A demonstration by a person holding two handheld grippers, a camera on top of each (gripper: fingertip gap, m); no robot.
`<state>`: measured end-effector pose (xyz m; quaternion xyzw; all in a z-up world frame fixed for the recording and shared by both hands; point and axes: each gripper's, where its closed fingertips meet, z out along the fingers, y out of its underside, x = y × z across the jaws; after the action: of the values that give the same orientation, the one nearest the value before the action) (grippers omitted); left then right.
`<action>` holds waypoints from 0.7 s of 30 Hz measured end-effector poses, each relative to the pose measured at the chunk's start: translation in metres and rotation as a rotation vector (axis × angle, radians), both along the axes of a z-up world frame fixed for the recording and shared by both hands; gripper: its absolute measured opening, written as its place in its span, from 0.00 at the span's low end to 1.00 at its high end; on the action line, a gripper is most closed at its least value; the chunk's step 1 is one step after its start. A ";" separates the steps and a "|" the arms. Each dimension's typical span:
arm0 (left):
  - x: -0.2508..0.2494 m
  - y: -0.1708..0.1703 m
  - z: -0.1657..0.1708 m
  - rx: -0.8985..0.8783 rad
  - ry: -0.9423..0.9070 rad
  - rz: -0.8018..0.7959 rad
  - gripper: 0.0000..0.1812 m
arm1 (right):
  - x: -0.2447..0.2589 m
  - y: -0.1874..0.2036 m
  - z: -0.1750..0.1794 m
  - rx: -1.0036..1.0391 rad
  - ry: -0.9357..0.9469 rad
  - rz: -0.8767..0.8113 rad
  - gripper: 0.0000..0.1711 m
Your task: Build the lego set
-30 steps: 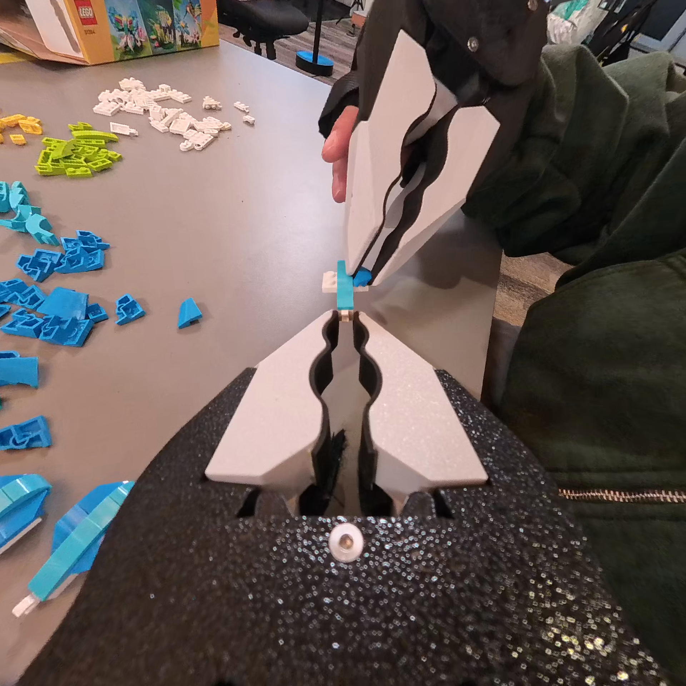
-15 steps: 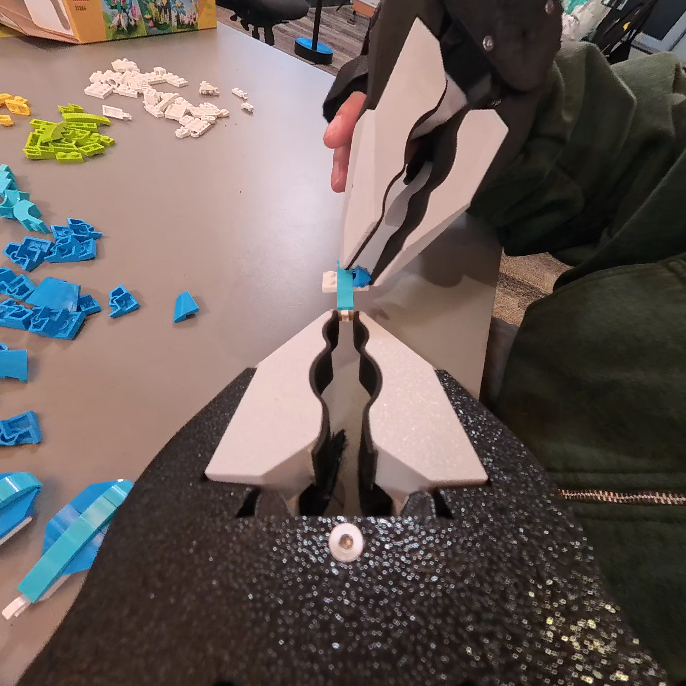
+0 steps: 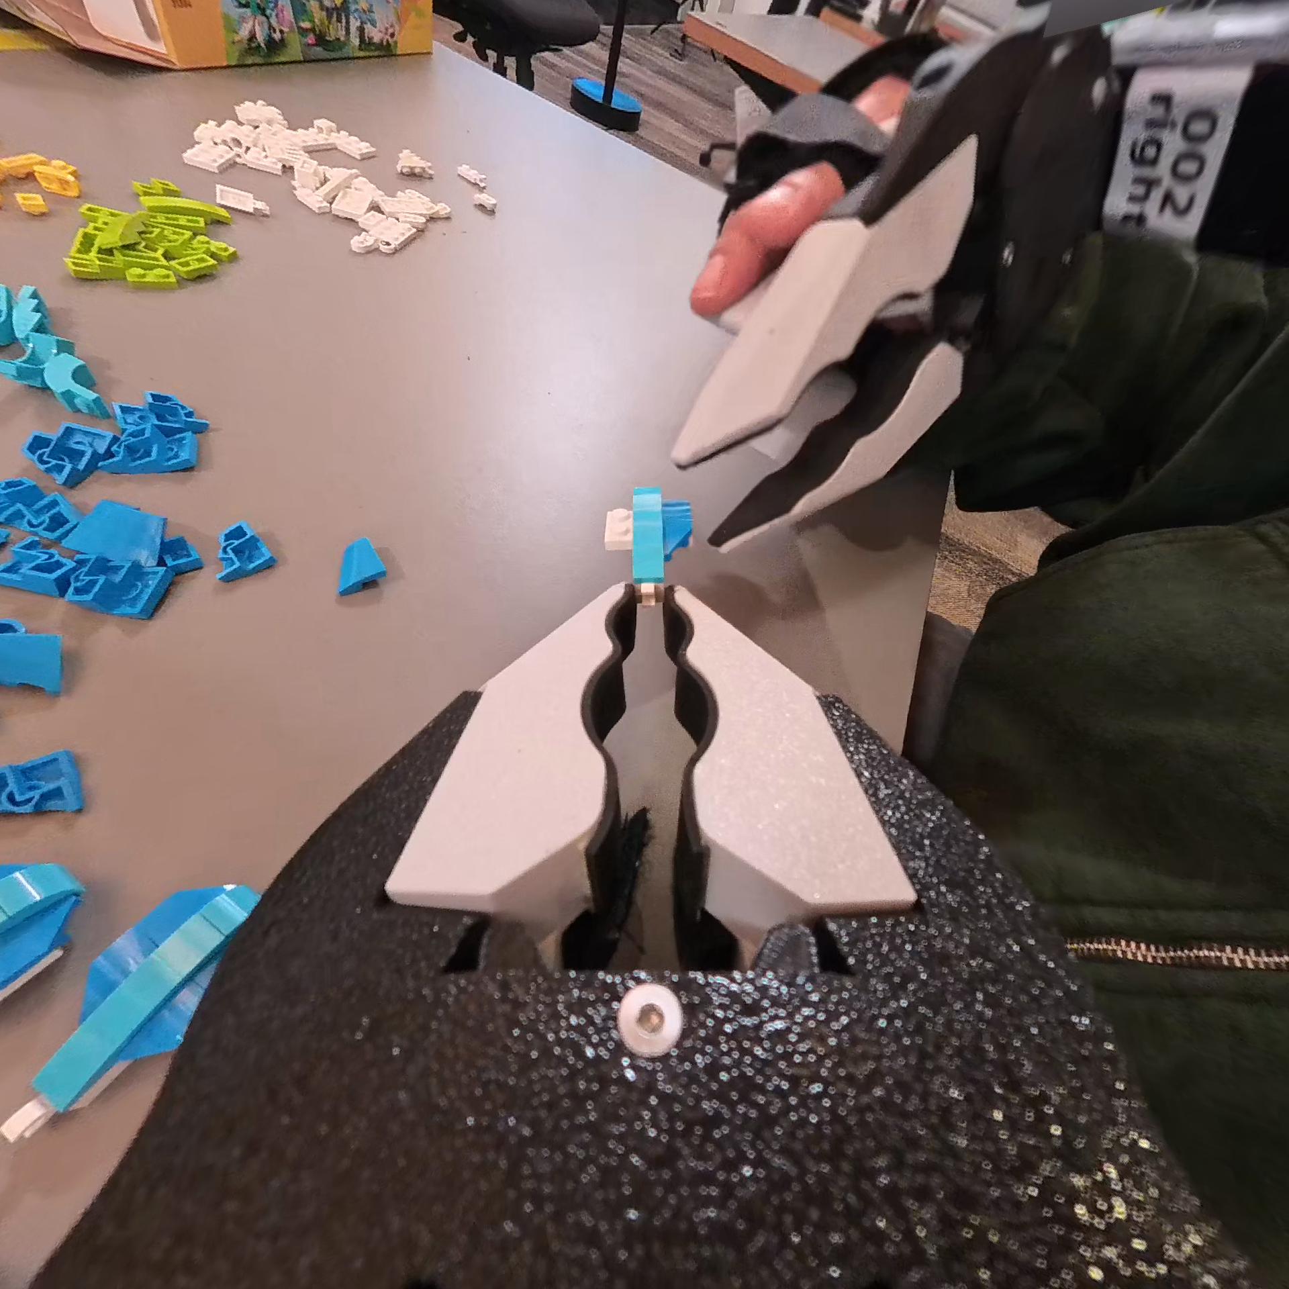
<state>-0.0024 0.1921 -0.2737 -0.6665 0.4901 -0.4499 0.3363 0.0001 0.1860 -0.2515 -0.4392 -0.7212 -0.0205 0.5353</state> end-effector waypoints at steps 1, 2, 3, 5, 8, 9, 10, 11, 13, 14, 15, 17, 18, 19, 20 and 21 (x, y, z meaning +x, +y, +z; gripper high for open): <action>0.000 0.000 0.000 -0.002 0.001 0.000 0.03 | -0.001 -0.002 -0.003 0.048 -0.022 0.010 0.15; 0.000 0.000 0.000 -0.002 0.002 0.000 0.03 | -0.002 -0.004 -0.005 0.087 -0.042 0.019 0.15; 0.000 0.000 0.000 -0.002 0.003 -0.001 0.03 | -0.003 -0.004 -0.007 0.125 -0.059 0.021 0.15; 0.000 0.000 -0.001 -0.003 0.004 -0.002 0.03 | -0.004 -0.003 -0.012 0.187 -0.097 0.018 0.14; 0.000 0.000 0.000 -0.004 0.002 -0.003 0.03 | -0.005 0.001 -0.014 0.250 -0.123 0.004 0.11; 0.000 0.000 0.000 -0.005 0.003 -0.002 0.03 | -0.005 0.003 -0.013 0.275 -0.120 -0.003 0.07; 0.000 -0.001 -0.001 -0.006 0.005 -0.006 0.03 | -0.006 0.004 -0.011 0.301 -0.116 -0.005 0.04; 0.000 -0.001 -0.001 -0.004 0.006 -0.007 0.03 | -0.006 0.004 -0.010 0.312 -0.116 -0.007 0.04; 0.000 -0.001 0.000 -0.005 0.001 -0.004 0.03 | -0.007 0.004 -0.007 0.302 -0.091 -0.029 0.04; 0.000 -0.001 0.000 -0.013 -0.004 -0.009 0.03 | -0.007 0.004 -0.004 0.303 -0.069 -0.040 0.03; 0.000 -0.002 0.001 -0.025 -0.010 -0.010 0.03 | -0.007 0.004 -0.003 0.288 -0.058 -0.054 0.03; -0.001 -0.001 0.003 -0.040 -0.026 -0.009 0.03 | -0.008 0.005 -0.001 0.244 -0.032 -0.084 0.02; -0.001 -0.001 0.003 -0.047 -0.029 -0.007 0.03 | -0.008 0.006 -0.001 0.226 -0.027 -0.097 0.02; -0.001 0.000 0.003 -0.051 -0.028 -0.004 0.03 | -0.008 0.007 -0.002 0.213 -0.028 -0.107 0.02; -0.001 0.000 0.002 -0.051 -0.024 -0.002 0.03 | -0.008 0.007 -0.003 0.202 -0.033 -0.111 0.02; -0.001 0.001 0.001 -0.050 -0.018 0.000 0.03 | -0.007 0.007 -0.004 0.198 -0.040 -0.109 0.02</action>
<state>-0.0036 0.1927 -0.2725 -0.6707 0.4758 -0.4678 0.3240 -0.0074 0.1934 -0.2552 -0.4223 -0.7012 -0.1292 0.5597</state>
